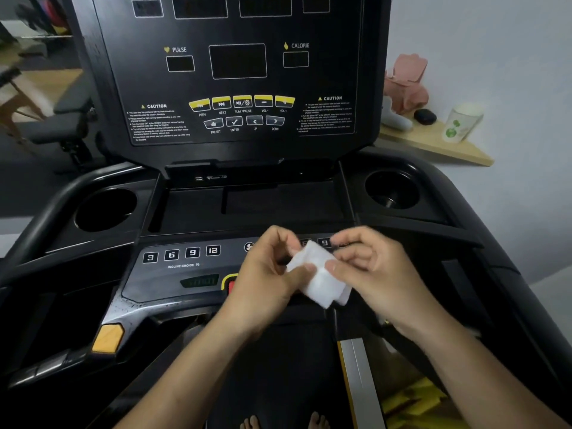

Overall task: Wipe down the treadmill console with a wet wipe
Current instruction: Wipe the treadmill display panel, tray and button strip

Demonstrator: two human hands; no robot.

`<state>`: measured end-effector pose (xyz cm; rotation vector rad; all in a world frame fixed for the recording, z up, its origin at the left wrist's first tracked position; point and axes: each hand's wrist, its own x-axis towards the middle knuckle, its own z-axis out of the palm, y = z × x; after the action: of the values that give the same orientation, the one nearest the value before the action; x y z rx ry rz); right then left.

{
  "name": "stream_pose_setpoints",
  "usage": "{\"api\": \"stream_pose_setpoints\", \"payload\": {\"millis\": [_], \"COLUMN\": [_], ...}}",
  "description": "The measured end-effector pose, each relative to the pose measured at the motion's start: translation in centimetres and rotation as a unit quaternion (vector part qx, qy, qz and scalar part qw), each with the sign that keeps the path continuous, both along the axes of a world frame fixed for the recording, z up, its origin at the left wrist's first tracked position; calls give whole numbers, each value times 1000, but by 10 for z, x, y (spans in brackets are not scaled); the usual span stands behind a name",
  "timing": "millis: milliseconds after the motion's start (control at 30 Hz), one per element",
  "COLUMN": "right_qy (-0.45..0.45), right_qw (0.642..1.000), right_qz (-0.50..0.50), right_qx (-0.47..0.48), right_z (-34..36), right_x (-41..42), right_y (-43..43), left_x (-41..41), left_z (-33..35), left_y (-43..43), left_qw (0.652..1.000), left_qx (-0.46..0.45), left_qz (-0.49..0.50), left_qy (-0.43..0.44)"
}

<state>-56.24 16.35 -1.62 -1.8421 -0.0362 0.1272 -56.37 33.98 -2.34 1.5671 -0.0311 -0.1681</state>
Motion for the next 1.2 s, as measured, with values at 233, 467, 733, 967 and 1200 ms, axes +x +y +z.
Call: {"api": "stream_pose_setpoints", "payload": {"millis": [233,467,733,967,1200], "right_qy": [-105,-286,-220,-234,-230], "right_qw": [938,806,799,800,812], "right_qz": [98,128,148,174,140], "right_qx": [-316,-503,-540,-524,-518], "right_z": [-3,-44,-41,-50,-48], "right_x": [12,-37,-3,-34,-16], "right_y": [-1,6,27,7,11], "left_x": [-24,-52,-30,-46,-27], "left_z": [-32,-57,-45,-45,-45], "left_y": [1,9,15,4,6], "left_qw": [735,722,692,675,720], "left_qx": [550,613,666,663,620], "left_qz": [0,-63,-63,-105,-124], "left_qy": [-396,-314,-270,-306,-287]}}
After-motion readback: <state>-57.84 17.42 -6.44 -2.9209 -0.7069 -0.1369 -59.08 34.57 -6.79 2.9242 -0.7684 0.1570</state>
